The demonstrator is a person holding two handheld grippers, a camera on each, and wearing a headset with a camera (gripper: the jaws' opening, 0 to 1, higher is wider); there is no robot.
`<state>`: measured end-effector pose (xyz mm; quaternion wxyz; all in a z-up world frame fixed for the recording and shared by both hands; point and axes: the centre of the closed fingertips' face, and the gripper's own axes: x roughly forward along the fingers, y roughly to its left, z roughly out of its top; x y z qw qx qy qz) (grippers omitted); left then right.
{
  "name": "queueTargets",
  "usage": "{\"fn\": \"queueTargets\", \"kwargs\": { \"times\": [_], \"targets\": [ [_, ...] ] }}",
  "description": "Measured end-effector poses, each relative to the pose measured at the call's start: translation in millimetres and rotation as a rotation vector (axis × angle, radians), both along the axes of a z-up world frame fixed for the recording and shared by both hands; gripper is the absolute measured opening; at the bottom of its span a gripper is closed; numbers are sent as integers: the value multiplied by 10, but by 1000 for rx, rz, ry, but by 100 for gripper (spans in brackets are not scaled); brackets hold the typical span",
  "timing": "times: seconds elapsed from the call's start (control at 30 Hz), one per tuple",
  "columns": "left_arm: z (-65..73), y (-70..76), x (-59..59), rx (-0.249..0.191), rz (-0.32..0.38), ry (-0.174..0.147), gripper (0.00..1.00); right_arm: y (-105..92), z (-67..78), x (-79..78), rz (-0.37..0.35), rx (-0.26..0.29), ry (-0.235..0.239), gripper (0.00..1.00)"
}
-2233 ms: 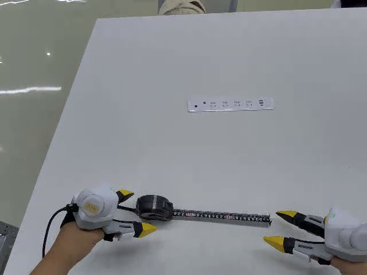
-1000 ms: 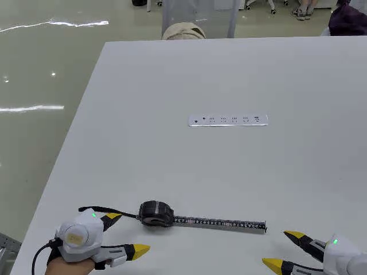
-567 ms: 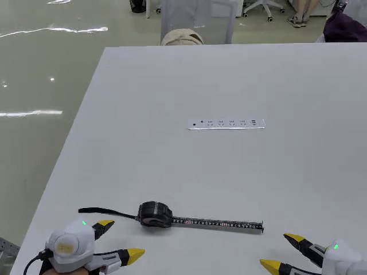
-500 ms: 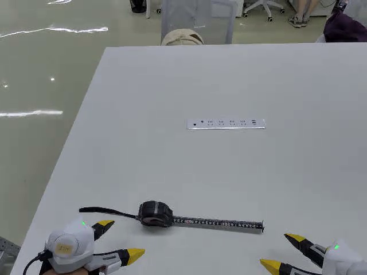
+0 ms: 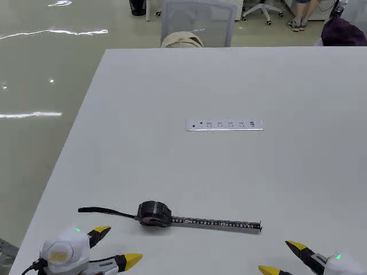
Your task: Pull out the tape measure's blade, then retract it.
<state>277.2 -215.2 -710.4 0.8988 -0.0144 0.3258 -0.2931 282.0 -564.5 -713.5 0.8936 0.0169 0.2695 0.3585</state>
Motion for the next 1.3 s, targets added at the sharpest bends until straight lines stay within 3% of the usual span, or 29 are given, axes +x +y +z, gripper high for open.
{"fn": "queueTargets", "kwargs": {
  "times": [0.7,1.3],
  "targets": [
    [-31,72,-224,-22,56,-15,70,13,4,-161,-49,28,-23,66],
    [-73,50,-238,-13,48,2,69,54,0,-198,-41,40,-20,66]
  ]
}}
